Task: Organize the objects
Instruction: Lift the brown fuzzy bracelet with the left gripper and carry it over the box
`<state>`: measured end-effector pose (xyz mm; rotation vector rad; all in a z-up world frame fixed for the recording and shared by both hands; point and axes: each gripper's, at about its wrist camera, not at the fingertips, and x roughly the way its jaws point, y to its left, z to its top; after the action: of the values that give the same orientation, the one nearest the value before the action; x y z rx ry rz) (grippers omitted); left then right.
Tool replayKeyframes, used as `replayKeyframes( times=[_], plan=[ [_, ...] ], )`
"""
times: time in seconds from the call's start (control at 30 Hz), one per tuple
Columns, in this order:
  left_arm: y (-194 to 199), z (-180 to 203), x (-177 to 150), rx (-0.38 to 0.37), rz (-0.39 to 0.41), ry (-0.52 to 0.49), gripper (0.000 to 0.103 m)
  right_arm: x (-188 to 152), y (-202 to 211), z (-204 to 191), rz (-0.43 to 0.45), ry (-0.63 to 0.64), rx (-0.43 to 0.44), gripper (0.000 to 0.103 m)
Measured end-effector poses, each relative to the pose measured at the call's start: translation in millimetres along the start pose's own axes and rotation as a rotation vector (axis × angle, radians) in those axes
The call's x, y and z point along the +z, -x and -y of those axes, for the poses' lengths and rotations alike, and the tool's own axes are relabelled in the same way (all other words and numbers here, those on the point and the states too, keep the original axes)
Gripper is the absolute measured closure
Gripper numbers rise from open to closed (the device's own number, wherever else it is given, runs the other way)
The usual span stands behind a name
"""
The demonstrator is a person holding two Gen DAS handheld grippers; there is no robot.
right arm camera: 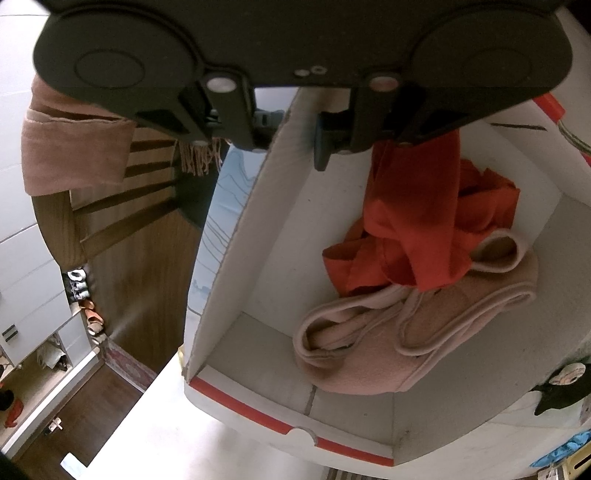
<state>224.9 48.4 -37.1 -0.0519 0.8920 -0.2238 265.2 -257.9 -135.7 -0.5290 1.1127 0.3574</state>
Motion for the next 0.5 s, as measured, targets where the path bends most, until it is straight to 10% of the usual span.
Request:
replayKeyframes(
  times=[0.5],
  plan=[
    [-6.6, 107.7, 43.1, -0.200, 0.019, -0.249, 0.096, -0.7, 1.0, -0.4, 0.005, -0.013, 0.007, 0.092]
  ],
)
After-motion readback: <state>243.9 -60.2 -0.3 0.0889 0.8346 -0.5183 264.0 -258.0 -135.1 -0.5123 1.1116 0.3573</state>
